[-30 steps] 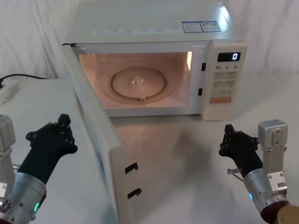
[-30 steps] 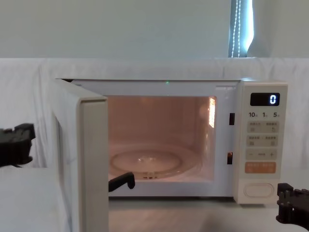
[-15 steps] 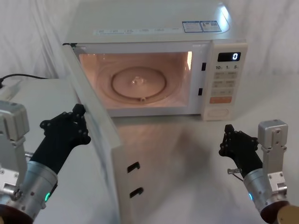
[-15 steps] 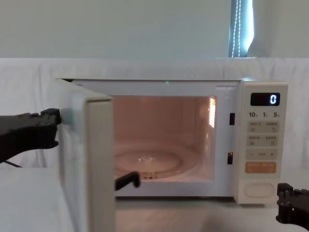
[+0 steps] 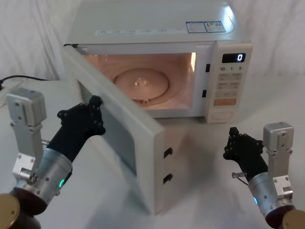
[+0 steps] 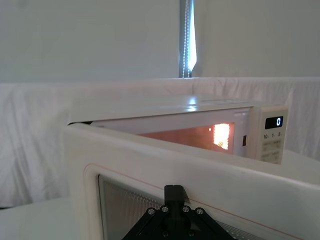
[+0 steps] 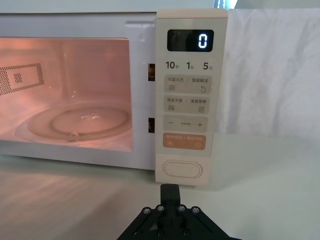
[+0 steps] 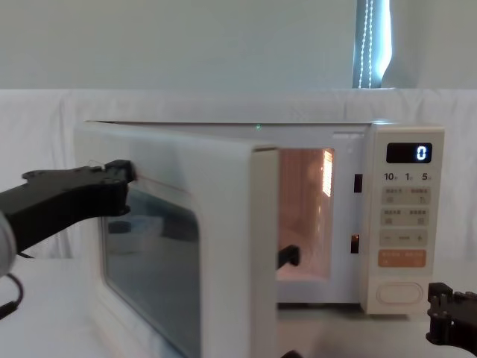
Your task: Press the button to open the microwave door with one hand; close the microwave door with the other hand.
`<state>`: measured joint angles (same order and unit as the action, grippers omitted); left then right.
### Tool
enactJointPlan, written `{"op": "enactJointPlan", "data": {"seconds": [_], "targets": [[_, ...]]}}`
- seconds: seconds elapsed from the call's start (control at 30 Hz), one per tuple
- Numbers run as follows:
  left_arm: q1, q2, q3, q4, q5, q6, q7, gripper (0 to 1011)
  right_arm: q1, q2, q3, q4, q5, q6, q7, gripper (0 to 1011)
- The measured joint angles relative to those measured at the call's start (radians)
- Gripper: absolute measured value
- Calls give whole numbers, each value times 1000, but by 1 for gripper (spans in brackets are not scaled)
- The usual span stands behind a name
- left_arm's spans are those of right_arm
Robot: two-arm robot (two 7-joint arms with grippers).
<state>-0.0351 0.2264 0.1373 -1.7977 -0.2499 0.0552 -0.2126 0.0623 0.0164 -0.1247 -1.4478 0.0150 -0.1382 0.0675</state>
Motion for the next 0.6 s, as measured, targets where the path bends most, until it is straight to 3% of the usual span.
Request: {"op": "enactJointPlan", "data": {"seconds": [0.6], "targets": [[-154, -47, 84, 151, -1, -2, -3, 0, 0, 0, 0, 0, 0, 0, 0, 0]]}}
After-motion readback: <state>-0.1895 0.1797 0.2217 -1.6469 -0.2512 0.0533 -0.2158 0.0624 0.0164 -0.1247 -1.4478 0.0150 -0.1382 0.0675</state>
